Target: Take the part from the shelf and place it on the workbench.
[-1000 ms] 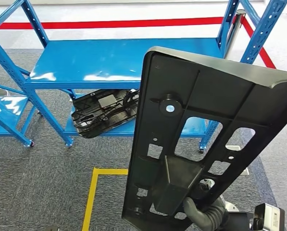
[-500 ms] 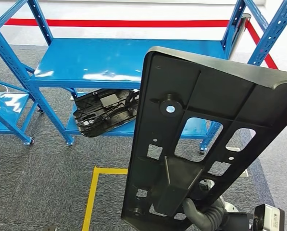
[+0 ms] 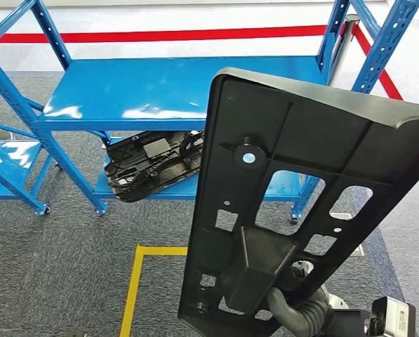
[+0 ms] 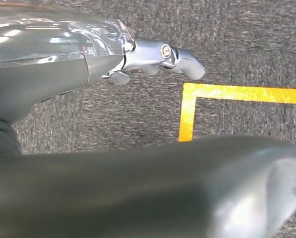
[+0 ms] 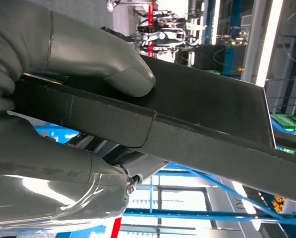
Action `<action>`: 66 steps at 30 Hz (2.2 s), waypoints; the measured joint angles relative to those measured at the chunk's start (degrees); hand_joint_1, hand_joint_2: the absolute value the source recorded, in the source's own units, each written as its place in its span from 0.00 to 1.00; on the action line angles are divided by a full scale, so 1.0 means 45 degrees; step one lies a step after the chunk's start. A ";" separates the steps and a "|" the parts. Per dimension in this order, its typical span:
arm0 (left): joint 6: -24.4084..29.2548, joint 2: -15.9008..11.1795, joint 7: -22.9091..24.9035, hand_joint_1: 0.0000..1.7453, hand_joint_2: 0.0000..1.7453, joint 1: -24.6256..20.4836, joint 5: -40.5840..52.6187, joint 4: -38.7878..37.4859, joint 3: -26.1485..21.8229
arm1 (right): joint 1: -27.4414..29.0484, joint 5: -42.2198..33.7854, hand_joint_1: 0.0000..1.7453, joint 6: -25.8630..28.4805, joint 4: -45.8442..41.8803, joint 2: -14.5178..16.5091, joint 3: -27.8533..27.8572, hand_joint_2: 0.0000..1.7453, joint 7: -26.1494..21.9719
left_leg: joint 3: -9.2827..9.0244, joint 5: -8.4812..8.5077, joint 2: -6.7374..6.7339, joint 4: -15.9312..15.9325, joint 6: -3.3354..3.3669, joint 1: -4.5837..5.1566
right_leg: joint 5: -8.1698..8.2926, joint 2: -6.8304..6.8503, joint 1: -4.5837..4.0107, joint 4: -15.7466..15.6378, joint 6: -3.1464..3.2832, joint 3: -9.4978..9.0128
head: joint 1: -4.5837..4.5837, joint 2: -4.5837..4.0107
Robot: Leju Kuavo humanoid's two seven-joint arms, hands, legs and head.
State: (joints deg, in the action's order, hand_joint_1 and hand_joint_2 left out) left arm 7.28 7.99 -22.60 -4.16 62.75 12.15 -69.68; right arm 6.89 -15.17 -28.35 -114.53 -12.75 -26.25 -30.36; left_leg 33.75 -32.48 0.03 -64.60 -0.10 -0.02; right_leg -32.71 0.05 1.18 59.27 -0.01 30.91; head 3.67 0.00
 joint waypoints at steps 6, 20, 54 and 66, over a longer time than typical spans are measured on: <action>0.0012 -0.0012 -0.0005 0.00 1.00 -0.0033 0.0000 0.0000 0.0001 | -0.0012 0.0000 1.00 0.0000 -0.0019 -0.0003 0.0004 1.00 -0.0001 | -0.0559 0.0314 0.0001 0.1423 0.0273 0.0094 | -0.0142 -0.0020 0.0022 0.0113 -0.0344 0.0085 | -0.0002 0.0000; 0.0007 0.0010 0.0000 0.00 1.00 -0.0027 0.0000 0.0000 0.0001 | 0.0002 -0.0001 1.00 0.0000 -0.0005 -0.0010 0.0005 1.00 -0.0005 | -0.0662 0.0135 -0.0026 0.1322 0.0093 0.0081 | 0.0070 -0.0037 -0.0015 0.0019 -0.0233 0.0060 | -0.0005 -0.0001; 0.0008 0.0013 -0.0001 0.00 1.00 -0.0033 0.0000 0.0000 0.0001 | 0.0001 0.0000 1.00 0.0000 0.0001 0.0000 0.0010 1.00 -0.0010 | -0.0131 -0.0797 -0.0032 0.0030 -0.0142 0.0011 | 0.0086 0.0005 0.0045 -0.0011 -0.0019 0.0103 | 0.0001 0.0000; 0.0012 -0.0008 -0.0001 0.00 1.00 -0.0019 0.0000 0.0000 0.0001 | -0.0012 0.0000 1.00 0.0000 -0.0010 0.0002 0.0011 1.00 -0.0010 | -0.0559 0.0304 0.0010 0.1331 0.0213 0.0139 | 0.0015 -0.0018 0.0052 -0.0024 -0.0279 0.0054 | 0.0004 0.0000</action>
State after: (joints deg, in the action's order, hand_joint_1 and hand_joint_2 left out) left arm 7.34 7.96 -22.61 -4.24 62.75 12.15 -69.68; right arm 6.83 -15.17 -28.35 -114.57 -12.74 -26.20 -30.40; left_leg 31.24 -31.11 0.07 -58.62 0.86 0.60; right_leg -32.64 -0.03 1.42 59.16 -1.27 31.15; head 3.69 0.00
